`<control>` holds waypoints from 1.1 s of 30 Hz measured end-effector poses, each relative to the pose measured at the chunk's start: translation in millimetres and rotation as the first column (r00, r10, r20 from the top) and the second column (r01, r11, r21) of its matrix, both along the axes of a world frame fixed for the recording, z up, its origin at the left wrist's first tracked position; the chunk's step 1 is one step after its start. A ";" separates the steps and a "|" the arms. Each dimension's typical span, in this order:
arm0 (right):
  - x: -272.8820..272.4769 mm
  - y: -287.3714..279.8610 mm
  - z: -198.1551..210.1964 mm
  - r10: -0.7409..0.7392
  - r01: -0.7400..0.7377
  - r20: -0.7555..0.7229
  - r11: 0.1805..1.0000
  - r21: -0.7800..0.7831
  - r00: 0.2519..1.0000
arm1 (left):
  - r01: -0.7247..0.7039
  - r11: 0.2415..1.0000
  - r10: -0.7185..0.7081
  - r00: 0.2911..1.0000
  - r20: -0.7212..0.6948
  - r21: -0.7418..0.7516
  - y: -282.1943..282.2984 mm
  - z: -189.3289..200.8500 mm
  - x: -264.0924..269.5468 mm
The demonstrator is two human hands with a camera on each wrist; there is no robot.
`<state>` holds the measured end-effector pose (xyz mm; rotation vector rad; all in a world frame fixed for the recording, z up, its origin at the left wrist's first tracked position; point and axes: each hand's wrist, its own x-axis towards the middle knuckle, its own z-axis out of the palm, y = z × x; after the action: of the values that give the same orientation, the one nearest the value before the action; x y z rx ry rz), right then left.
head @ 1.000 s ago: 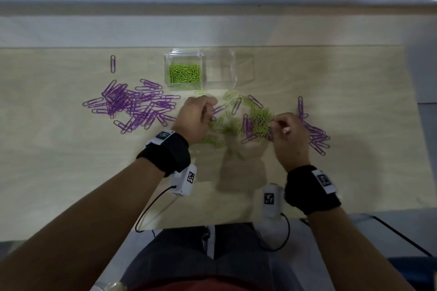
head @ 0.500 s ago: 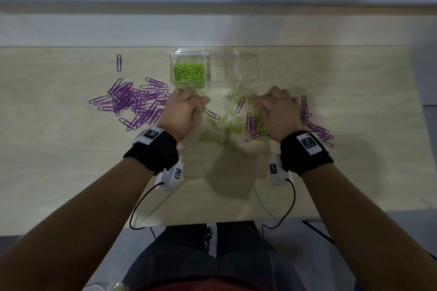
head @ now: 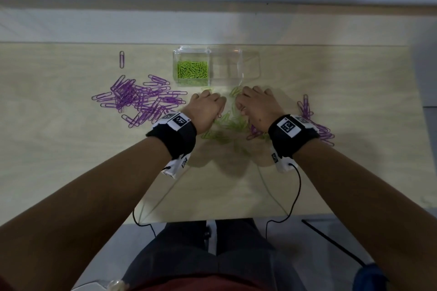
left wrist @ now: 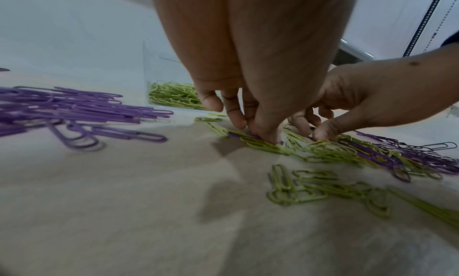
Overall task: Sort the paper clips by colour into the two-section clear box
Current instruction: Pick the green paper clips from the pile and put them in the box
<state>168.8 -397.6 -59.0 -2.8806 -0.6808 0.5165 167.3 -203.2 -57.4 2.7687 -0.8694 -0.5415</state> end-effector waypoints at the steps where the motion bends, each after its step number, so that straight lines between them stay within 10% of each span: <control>1: 0.5 -2.2 -2.2 -0.001 0.001 0.011 1.000 0.023 1.000 | -0.017 1.000 0.017 1.000 -0.005 0.002 0.4 0.4 0.2; 9: 1.7 -7.9 -7.1 -0.030 0.029 0.007 0.997 0.067 1.000 | -0.104 0.985 0.106 0.994 -0.005 0.134 -7.5 -0.4 -7.9; 14: 1.7 -9.0 -7.3 -0.079 0.085 -0.040 0.979 0.183 0.996 | -0.355 0.816 0.263 0.931 -0.254 -0.456 2.5 -1.5 -8.0; 18: -5.9 -9.7 10.8 -0.397 0.445 -0.224 0.650 0.616 0.890 | -0.625 0.459 0.385 0.781 -0.492 -0.632 11.2 8.7 -15.0; 23: -25.0 -17.5 17.4 -0.520 0.667 -0.512 0.162 0.727 0.684 | -0.754 0.137 0.391 0.637 -0.664 -0.642 29.0 7.8 -22.6; 27: -37.2 -47.6 15.1 -0.681 0.698 -0.508 0.007 0.716 0.527 | -0.722 0.382 0.707 0.631 -0.320 -0.577 65.6 -0.5 -27.8; 30: -46.3 -75.5 9.3 -0.868 0.754 -0.276 0.155 0.639 0.412 | -0.633 0.661 0.705 0.707 0.046 -0.403 86.6 -0.9 -27.9; 33: -57.4 -95.8 5.1 -0.878 0.787 -0.050 0.399 0.470 0.475 | -0.548 0.761 0.624 0.765 0.161 -0.347 67.4 1.0 -24.5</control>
<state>111.5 -493.3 -53.9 -2.3793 0.6465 -0.1059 142.8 -135.8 -56.4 2.6598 -0.0438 0.0744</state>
